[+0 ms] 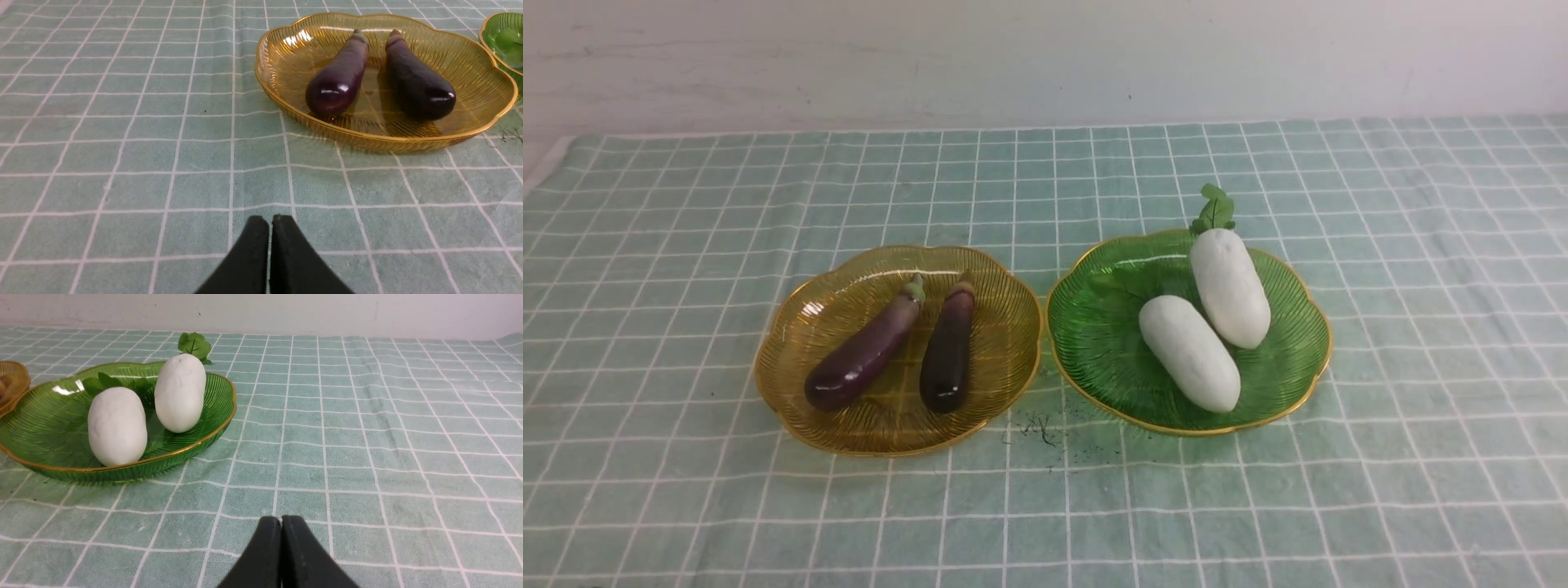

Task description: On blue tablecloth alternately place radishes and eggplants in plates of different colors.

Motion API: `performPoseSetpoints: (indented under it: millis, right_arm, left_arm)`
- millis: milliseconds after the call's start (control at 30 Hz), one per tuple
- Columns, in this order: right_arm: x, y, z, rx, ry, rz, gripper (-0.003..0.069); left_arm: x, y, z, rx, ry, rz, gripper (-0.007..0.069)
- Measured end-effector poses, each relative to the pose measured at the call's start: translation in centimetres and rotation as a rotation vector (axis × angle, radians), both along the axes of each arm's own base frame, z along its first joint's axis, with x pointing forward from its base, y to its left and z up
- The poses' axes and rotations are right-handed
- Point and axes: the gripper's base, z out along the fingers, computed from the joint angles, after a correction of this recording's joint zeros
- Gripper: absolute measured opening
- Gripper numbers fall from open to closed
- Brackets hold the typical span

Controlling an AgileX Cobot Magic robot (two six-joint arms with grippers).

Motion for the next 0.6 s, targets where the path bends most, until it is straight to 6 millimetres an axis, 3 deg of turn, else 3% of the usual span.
performPoseSetpoints:
  millis: [600]
  right_arm:
    - [0.00, 0.00, 0.00, 0.003, 0.000, -0.001, -0.0015]
  left_arm:
    - [-0.01, -0.12, 0.00, 0.001, 0.000, -0.024, -0.0008]
